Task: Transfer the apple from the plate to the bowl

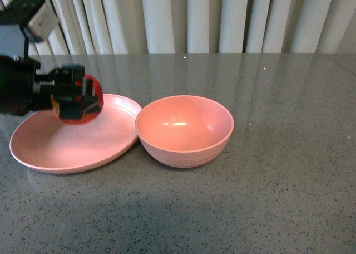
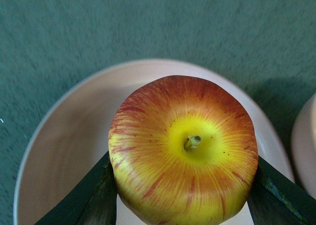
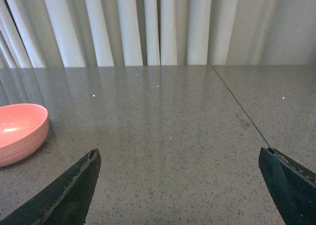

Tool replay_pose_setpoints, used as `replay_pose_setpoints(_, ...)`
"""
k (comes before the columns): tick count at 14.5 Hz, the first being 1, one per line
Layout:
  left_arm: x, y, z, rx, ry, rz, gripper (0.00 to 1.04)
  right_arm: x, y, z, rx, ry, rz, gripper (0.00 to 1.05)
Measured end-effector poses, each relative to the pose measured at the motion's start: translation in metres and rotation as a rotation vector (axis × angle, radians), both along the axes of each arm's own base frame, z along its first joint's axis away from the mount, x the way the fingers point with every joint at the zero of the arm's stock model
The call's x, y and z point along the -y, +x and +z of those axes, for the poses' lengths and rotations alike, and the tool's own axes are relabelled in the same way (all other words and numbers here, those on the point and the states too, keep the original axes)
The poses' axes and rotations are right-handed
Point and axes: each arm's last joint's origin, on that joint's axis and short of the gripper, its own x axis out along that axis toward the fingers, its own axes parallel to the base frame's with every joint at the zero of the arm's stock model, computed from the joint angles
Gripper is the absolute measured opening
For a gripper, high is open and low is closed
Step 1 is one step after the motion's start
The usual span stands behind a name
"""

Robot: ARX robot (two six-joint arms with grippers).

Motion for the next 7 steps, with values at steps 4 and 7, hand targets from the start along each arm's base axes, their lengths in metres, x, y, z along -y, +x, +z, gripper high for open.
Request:
replay_pose_setpoints(4, 0.058, -0.019, 0.072, 0.197, -0.040, -0.182, 0.65, 0.000, 0.000, 0.000, 0.000, 0.000, 0.000, 0.98)
replay_pose_setpoints(7, 0.099, -0.024, 0.058, 0.153, -0.035, -0.273, 0.65, 0.000, 0.000, 0.000, 0.000, 0.000, 0.000, 0.98)
